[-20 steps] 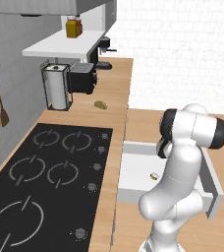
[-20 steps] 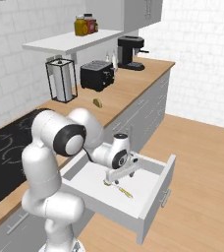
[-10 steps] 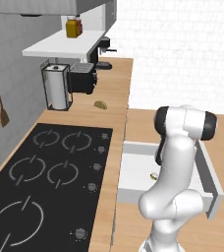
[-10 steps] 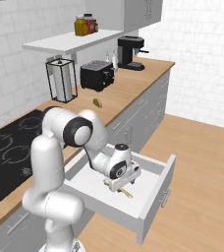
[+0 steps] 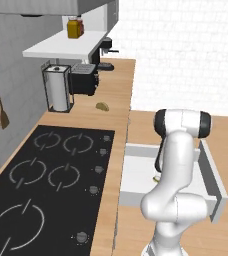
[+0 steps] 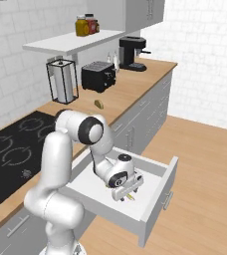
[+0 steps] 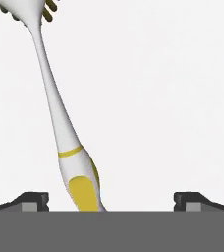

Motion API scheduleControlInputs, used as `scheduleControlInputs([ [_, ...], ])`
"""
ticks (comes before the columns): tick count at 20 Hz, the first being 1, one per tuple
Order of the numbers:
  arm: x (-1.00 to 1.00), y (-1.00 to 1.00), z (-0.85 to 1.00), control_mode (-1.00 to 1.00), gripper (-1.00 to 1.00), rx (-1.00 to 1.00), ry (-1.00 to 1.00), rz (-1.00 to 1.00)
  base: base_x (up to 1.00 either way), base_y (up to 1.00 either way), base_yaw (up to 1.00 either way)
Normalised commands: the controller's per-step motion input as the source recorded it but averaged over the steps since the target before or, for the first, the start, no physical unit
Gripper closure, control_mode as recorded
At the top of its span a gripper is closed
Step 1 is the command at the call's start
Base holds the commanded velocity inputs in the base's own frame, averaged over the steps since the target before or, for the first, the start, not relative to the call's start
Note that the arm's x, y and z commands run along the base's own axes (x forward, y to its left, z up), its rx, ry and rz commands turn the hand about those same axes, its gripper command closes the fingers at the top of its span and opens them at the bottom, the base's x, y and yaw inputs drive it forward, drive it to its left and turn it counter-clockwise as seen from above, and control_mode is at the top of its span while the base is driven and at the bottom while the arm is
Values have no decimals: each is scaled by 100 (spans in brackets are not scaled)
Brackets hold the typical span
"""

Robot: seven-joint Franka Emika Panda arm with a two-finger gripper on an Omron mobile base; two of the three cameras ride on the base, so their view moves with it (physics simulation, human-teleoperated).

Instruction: Pick the dish brush from the drawer and place it on the counter.

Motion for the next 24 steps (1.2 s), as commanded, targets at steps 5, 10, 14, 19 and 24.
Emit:
scheduleControlInputs([
  [5, 0, -1, -38, -100, -100, 0, 1, 0, 0, 0, 0],
  [10, 0, 0, -8, -100, 100, 1, 3, 0, 0, 0, 0],
  [14, 0, 0, 0, -100, 100, 0, 1, 0, 0, 0, 0],
  [19, 0, -6, 11, -100, 100, 0, -1, 0, 0, 0, 0],
  [24, 0, -26, 94, -100, 100, 5, -4, -2, 0, 0, 0],
])
